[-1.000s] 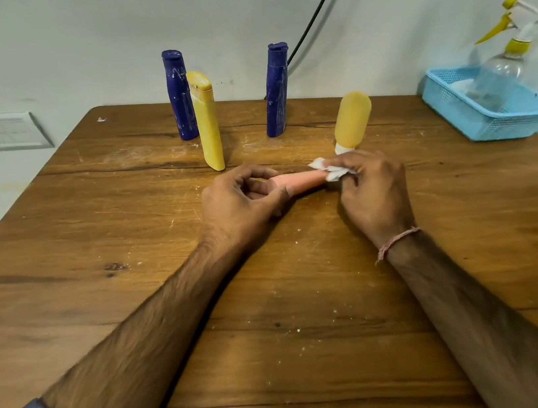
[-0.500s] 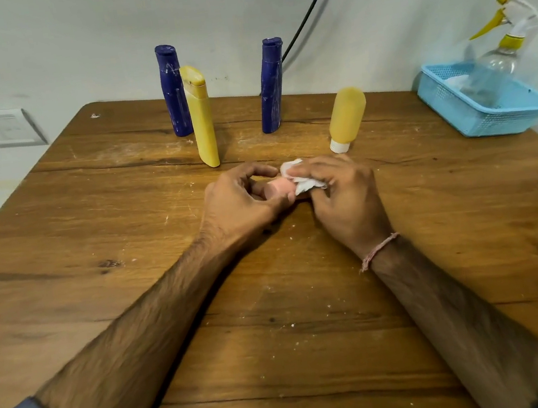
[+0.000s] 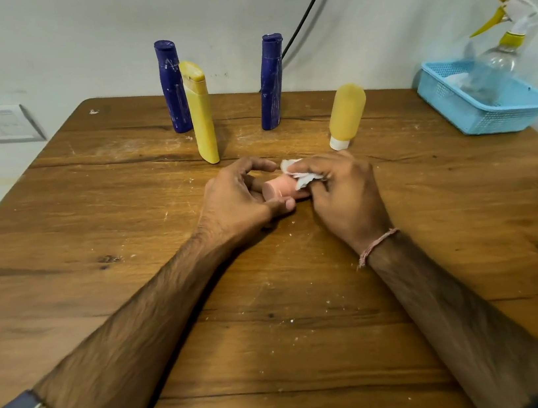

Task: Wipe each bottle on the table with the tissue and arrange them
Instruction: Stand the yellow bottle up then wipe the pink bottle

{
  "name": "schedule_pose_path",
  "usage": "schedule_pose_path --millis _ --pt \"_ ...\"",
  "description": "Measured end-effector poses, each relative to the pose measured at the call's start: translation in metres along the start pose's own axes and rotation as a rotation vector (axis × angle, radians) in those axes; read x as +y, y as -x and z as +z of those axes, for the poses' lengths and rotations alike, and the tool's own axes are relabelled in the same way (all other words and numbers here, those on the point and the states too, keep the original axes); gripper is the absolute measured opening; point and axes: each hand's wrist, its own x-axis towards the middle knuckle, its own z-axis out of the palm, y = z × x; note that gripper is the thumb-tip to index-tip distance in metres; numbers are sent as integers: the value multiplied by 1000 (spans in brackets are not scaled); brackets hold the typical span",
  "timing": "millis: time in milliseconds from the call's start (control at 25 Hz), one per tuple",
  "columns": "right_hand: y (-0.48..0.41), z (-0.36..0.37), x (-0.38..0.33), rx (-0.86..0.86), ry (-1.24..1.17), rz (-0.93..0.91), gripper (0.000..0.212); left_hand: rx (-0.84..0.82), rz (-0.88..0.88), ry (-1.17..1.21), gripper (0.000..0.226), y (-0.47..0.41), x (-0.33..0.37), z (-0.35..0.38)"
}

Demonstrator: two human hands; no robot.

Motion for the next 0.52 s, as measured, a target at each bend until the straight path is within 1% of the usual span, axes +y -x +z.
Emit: schedule_pose_path --millis 80,120,160,200,280,320,400,480,520 --pt "4 2 -6 -34 -45 -126 41 11 17 50 49 1 -1 1" --pt "2 1 -3 -36 -46 -133 41 28 18 63 45 0 -1 1" --pt "-1 -1 4 -18 -33 -87 41 40 15 57 41 0 -1 1" --pt "-4 -5 12 11 -12 2 40 41 14 37 39 -1 0 1" --pt "-9 -9 25 58 42 179 38 11 30 6 42 -1 1 0" --pt "-9 -9 27 66 57 210 38 -3 44 2 44 -1 1 -1" --pt "-7 -5 20 59 32 157 37 -2 86 -28 44 0 2 -1" --pt "-3 -3 9 44 -52 24 35 23 124 -58 39 2 2 -1" --pt "-2 -3 6 30 -99 -54 34 30 123 -37 35 3 2 -1"
